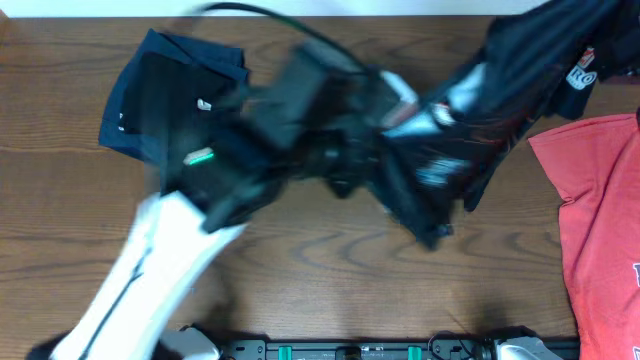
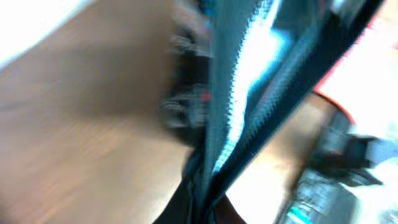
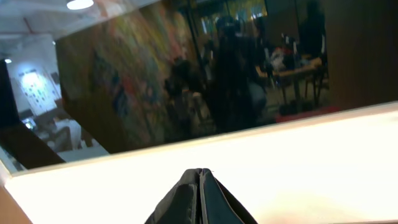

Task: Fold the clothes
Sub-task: 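Swing the jersey down and lay it flat on the table center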

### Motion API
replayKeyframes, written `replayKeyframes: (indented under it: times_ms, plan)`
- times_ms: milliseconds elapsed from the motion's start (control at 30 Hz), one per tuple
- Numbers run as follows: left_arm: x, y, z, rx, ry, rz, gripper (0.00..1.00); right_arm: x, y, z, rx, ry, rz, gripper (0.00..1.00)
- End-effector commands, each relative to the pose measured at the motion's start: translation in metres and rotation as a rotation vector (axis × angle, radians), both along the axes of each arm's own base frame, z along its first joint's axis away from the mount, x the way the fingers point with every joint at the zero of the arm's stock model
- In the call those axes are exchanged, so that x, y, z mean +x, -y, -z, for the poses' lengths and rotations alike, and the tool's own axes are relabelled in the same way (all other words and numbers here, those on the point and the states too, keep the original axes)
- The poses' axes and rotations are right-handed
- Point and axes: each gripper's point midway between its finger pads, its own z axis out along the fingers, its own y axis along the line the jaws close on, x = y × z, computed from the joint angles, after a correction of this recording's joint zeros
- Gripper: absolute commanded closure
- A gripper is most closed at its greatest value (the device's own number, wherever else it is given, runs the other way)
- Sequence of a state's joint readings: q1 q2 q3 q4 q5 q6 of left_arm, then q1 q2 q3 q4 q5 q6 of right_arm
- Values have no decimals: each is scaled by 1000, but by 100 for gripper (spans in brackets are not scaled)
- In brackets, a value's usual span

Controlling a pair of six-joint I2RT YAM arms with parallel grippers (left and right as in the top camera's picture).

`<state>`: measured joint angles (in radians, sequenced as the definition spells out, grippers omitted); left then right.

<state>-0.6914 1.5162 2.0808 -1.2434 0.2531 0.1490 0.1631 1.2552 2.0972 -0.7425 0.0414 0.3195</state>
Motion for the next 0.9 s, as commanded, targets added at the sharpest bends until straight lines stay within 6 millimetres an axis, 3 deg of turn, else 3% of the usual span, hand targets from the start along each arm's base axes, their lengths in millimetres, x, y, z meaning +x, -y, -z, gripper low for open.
replayKeyframes:
  times_ms: [0, 100, 200, 333, 467, 567, 667, 733, 867]
  plan:
    - [3, -68, -61, 20, 243, -236, 94, -10, -2, 1, -32, -5, -15, 99]
    - [-15, -91, -93, -13, 339, -263, 94, -16, -12, 14, -52, -58, -75, 99]
    - [-30, -103, -116, -62, 398, -266, 94, -30, -34, 22, -92, -80, -215, 99]
    - [-45, -114, -141, -102, 478, -256, 94, -64, -54, 14, -98, -41, -365, 99]
    - [-63, -128, -182, -186, 601, -257, 94, -102, -54, -2, -11, 8, -414, 99]
    - [-77, -138, -205, -226, 682, -251, 94, -120, -46, -9, 22, 38, -387, 99]
    - [-81, -142, -214, -233, 717, -249, 93, -123, -44, -10, 30, 41, -377, 99]
    - [-72, -140, -210, -210, 708, -267, 94, -116, -45, -4, 31, 14, -377, 99]
    - [-32, -128, -188, -103, 649, -338, 94, -80, -48, 18, 33, -93, -356, 99]
